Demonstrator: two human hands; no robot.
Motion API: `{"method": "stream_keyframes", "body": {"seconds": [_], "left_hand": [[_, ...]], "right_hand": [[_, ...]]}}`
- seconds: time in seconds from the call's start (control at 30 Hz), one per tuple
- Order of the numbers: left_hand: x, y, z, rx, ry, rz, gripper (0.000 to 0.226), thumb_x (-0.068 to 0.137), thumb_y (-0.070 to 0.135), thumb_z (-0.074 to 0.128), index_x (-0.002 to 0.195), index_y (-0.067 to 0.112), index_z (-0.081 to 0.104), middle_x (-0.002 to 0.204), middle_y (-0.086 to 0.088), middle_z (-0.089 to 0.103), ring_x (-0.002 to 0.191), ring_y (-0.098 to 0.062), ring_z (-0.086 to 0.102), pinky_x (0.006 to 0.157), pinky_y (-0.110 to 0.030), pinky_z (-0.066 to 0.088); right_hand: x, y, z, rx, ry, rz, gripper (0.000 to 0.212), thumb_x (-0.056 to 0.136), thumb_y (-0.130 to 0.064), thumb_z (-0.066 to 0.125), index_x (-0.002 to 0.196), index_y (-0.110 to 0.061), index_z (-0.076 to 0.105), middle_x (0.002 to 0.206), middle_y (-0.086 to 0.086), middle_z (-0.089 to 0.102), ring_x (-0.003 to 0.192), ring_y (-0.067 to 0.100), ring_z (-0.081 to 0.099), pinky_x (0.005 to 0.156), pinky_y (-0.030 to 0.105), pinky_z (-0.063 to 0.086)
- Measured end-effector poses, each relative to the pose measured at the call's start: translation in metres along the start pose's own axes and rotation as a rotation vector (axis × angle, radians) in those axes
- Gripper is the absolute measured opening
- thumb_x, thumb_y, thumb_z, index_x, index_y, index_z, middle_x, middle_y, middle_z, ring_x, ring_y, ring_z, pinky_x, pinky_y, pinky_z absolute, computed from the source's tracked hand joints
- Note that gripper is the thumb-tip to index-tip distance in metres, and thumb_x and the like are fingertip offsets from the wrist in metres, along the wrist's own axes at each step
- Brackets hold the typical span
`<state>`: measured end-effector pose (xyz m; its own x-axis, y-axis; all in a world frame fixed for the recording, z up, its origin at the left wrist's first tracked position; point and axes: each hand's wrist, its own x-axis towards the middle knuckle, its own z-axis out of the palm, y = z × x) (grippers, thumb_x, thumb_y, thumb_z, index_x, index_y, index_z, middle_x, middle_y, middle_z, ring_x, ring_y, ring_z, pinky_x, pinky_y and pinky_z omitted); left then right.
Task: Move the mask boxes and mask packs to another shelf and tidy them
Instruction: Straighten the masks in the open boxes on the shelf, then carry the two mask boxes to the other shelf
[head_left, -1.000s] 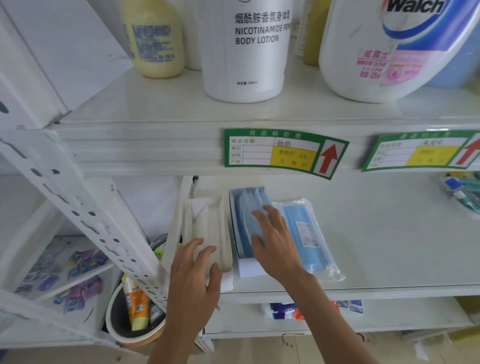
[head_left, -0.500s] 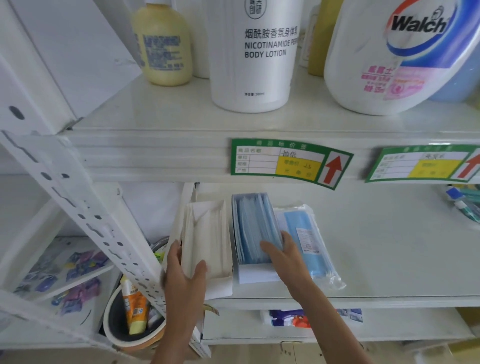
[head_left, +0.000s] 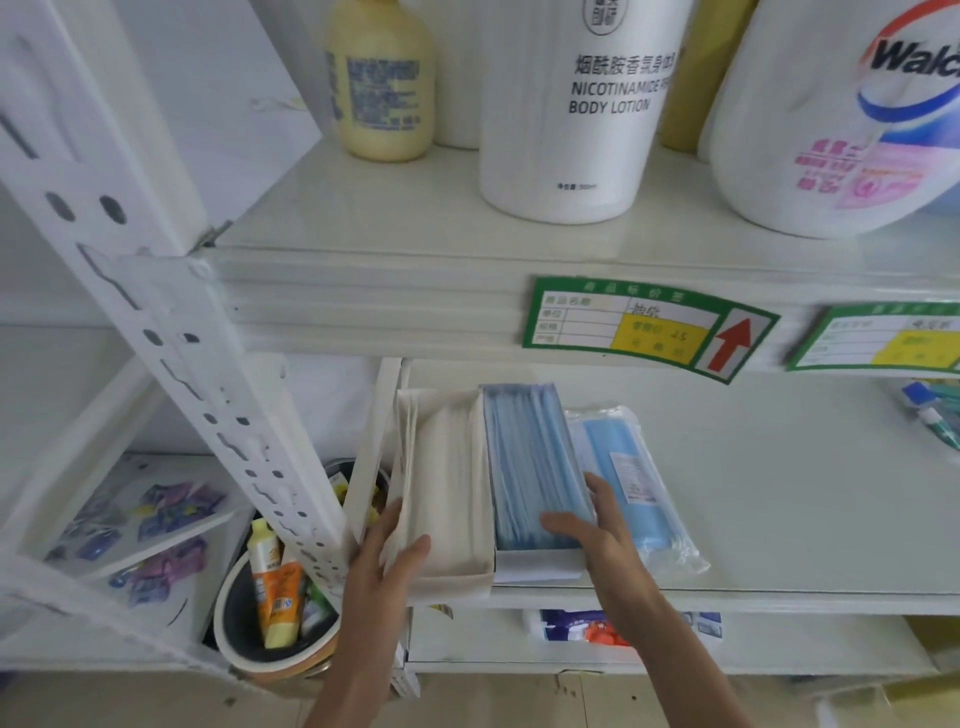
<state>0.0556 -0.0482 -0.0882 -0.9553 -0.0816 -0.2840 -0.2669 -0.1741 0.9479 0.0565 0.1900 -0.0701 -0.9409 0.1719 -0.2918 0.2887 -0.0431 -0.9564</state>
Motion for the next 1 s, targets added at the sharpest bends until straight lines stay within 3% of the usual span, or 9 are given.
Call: {"method": "stream_keyframes", "body": {"seconds": [0.07, 0.13, 0.27, 0.4, 0.5, 0.57, 0.73, 0.9, 1.0], "left_hand": [[-0.006, -0.001, -0.003, -0.032, -0.051, 0.033, 0.06, 0.059, 0.052, 0.081, 0.116, 0.06, 0.064, 0.125, 0.026, 0.064, 0.114, 0.0, 0.062, 0.098, -0.039, 0.047], [-0.016, -0.007, -0.006, -0.041, -0.096, 0.065, 0.068, 0.062, 0.047, 0.086, 0.124, 0.054, 0.061, 0.126, 0.019, 0.066, 0.114, -0.006, 0.065, 0.095, -0.04, 0.05], [-0.044, -0.03, -0.016, -0.106, -0.066, 0.029, 0.093, 0.059, 0.041, 0.096, 0.139, 0.051, 0.05, 0.136, 0.013, 0.062, 0.12, -0.015, 0.065, 0.094, -0.041, 0.054], [-0.082, -0.049, -0.021, -0.111, -0.064, 0.028, 0.092, 0.065, 0.031, 0.096, 0.142, 0.048, 0.049, 0.147, 0.009, 0.056, 0.134, -0.02, 0.055, 0.107, -0.048, 0.044], [-0.128, -0.06, -0.02, -0.152, -0.027, 0.019, 0.086, 0.066, 0.028, 0.095, 0.138, 0.049, 0.053, 0.144, 0.008, 0.059, 0.131, -0.017, 0.058, 0.096, -0.035, 0.053], [-0.161, -0.063, -0.021, -0.163, 0.042, 0.032, 0.085, 0.064, 0.029, 0.096, 0.136, 0.05, 0.056, 0.141, 0.013, 0.061, 0.129, -0.01, 0.059, 0.089, -0.024, 0.055], [-0.237, -0.069, -0.039, -0.22, 0.251, 0.058, 0.093, 0.058, 0.014, 0.092, 0.142, 0.023, 0.053, 0.136, -0.006, 0.066, 0.127, -0.026, 0.061, 0.103, -0.046, 0.045], [-0.298, -0.078, -0.077, -0.29, 0.515, 0.105, 0.083, 0.055, 0.0, 0.084, 0.133, 0.016, 0.059, 0.124, -0.012, 0.072, 0.114, -0.028, 0.069, 0.085, -0.034, 0.06], [-0.331, -0.089, -0.113, -0.325, 0.701, 0.157, 0.088, 0.051, 0.002, 0.092, 0.132, 0.017, 0.06, 0.122, -0.007, 0.073, 0.109, -0.022, 0.072, 0.08, -0.032, 0.059]], "right_hand": [[-0.005, 0.001, -0.012, 0.055, -0.034, 0.022, 0.075, 0.06, -0.049, 0.082, 0.126, -0.047, 0.046, 0.125, -0.005, 0.053, 0.111, 0.026, 0.061, 0.093, 0.052, 0.056], [-0.012, 0.005, -0.023, 0.085, -0.118, 0.042, 0.071, 0.063, -0.046, 0.084, 0.124, -0.05, 0.048, 0.116, -0.01, 0.06, 0.105, 0.028, 0.067, 0.088, 0.051, 0.059], [-0.031, 0.018, -0.037, 0.059, -0.233, 0.132, 0.073, 0.057, -0.046, 0.09, 0.116, -0.055, 0.049, 0.112, -0.005, 0.063, 0.1, 0.027, 0.071, 0.08, 0.048, 0.062], [-0.05, 0.024, -0.045, 0.053, -0.332, 0.166, 0.079, 0.05, -0.044, 0.093, 0.112, -0.062, 0.048, 0.114, -0.007, 0.065, 0.104, 0.023, 0.07, 0.081, 0.046, 0.061], [-0.07, 0.022, -0.053, 0.0, -0.45, 0.119, 0.094, 0.047, -0.047, 0.094, 0.121, -0.064, 0.039, 0.127, -0.01, 0.058, 0.117, 0.023, 0.061, 0.089, 0.047, 0.058], [-0.085, 0.024, -0.055, -0.005, -0.521, 0.069, 0.104, 0.046, -0.042, 0.095, 0.13, -0.058, 0.037, 0.136, -0.002, 0.056, 0.12, 0.028, 0.061, 0.091, 0.052, 0.057], [-0.128, 0.034, -0.035, -0.06, -0.675, 0.019, 0.107, 0.038, -0.042, 0.092, 0.131, -0.054, 0.039, 0.134, -0.009, 0.055, 0.112, 0.018, 0.064, 0.082, 0.041, 0.062], [-0.161, 0.047, 0.019, -0.108, -0.924, 0.04, 0.119, 0.024, -0.057, 0.097, 0.126, -0.058, 0.036, 0.135, -0.013, 0.053, 0.12, 0.019, 0.059, 0.092, 0.047, 0.058], [-0.177, 0.059, 0.065, -0.091, -1.018, 0.051, 0.11, 0.024, -0.051, 0.101, 0.12, -0.062, 0.047, 0.123, -0.017, 0.064, 0.111, 0.014, 0.066, 0.081, 0.039, 0.062]]}}
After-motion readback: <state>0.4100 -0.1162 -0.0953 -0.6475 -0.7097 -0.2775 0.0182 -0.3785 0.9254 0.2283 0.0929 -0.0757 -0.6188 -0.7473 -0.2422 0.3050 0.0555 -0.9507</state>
